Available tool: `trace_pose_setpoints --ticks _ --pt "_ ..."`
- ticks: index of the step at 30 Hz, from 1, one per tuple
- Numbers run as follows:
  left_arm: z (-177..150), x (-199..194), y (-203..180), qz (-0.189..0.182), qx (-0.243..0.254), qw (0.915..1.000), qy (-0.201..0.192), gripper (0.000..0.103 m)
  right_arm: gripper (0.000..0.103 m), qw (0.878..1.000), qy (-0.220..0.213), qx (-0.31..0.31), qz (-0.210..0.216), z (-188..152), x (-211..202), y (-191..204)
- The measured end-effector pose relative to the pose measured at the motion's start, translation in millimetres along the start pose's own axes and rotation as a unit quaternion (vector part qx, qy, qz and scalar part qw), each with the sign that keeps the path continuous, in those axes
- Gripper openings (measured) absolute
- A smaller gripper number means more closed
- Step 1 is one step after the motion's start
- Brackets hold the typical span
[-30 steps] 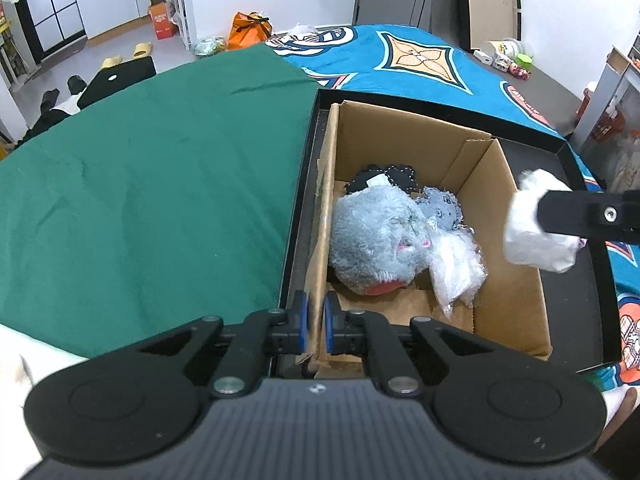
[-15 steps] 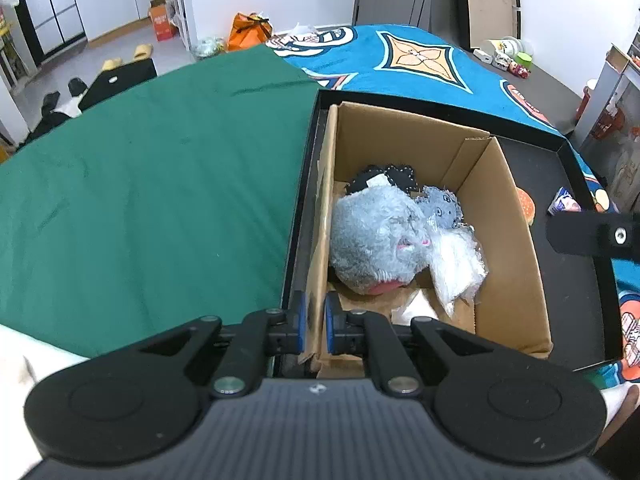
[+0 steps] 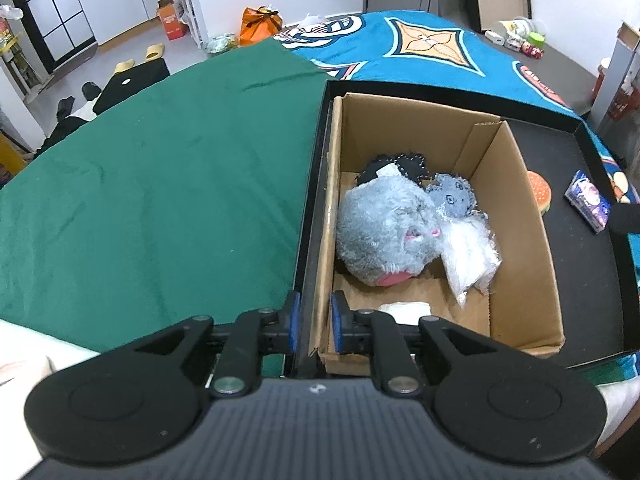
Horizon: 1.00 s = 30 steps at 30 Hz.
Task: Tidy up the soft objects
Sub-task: 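Move the right tool back over the tray to the purple tissue packet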
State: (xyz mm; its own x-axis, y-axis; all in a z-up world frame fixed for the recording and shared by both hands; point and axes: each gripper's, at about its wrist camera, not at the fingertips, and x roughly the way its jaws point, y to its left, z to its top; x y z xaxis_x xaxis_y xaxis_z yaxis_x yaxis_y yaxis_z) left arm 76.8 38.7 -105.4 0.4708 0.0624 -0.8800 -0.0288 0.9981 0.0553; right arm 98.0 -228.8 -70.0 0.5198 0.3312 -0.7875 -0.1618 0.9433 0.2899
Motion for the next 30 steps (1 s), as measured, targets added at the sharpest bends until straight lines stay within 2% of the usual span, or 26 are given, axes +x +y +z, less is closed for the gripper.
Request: trace_pose_setpoints --ticks 4,8,10,26,30 --pt "2 1 -5 0.011 0.001 0.9999 0.006 0.025 0.070 1.000 -0.005 0.005 -0.009 6 0 -20" --pt "6 0 -13 0.024 0.011 0.9996 0.007 0.040 0.070 1.000 -0.006 0.001 -0.009 11 2 -35" --pt "7 0 -17 0.031 0.018 0.9993 0.006 0.043 0.070 1.000 -0.006 0.001 -0.009 13 5 -43" --pt "17 8 -40 0.066 0.037 0.9969 0.022 0.046 0.072 1.000 0.000 -0.016 -0.010 37 29 -92" --pt "19 12 -46 0.072 0.041 0.9962 0.027 0.046 0.073 1.000 -0.011 0.005 -0.005 35 39 -109"
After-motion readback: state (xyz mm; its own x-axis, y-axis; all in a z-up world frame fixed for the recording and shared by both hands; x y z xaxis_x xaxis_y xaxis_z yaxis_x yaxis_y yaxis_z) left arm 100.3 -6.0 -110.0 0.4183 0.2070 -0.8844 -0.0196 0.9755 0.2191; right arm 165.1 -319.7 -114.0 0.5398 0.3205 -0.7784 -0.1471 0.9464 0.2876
